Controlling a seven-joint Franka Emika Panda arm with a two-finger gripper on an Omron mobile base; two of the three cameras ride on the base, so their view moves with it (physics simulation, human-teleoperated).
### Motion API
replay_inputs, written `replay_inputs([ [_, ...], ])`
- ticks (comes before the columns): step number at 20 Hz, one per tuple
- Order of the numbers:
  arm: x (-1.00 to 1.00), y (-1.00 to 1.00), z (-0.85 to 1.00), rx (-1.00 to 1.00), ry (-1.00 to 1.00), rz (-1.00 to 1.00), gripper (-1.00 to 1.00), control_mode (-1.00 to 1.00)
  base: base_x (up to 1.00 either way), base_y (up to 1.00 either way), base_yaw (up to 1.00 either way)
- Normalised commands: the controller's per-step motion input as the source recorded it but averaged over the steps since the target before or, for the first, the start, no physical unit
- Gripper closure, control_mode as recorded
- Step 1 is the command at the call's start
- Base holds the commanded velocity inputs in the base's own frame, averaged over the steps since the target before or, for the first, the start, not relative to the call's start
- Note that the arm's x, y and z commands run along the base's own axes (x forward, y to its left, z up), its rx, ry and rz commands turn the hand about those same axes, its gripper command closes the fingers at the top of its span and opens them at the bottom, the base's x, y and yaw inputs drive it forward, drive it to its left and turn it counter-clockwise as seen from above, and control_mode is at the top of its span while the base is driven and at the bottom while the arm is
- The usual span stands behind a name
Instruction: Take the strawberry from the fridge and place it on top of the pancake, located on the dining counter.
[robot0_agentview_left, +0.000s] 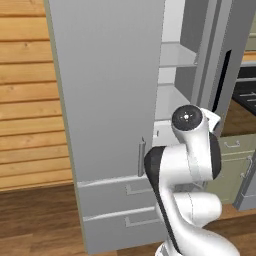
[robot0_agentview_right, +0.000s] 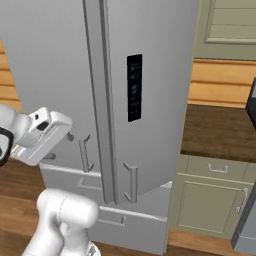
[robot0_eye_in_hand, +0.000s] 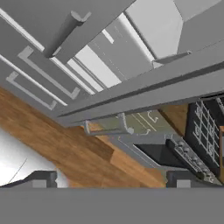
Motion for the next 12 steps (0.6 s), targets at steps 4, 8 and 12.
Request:
replay_inputs([
  [4, 0.72, 0.36, -0.05, -0.18, 0.08, 0.03, -1.0, -1.0, 0.0, 0.0, 0.0],
  [8, 0.99, 0.04, -0.16, -0.12, 0.15, 0.08, -1.0, -1.0, 0.0, 0.0, 0.0],
  [12, 0.99, -0.02, -0.12, -0.07, 0.09, 0.06, -1.0, -1.0, 0.0, 0.0, 0.0],
])
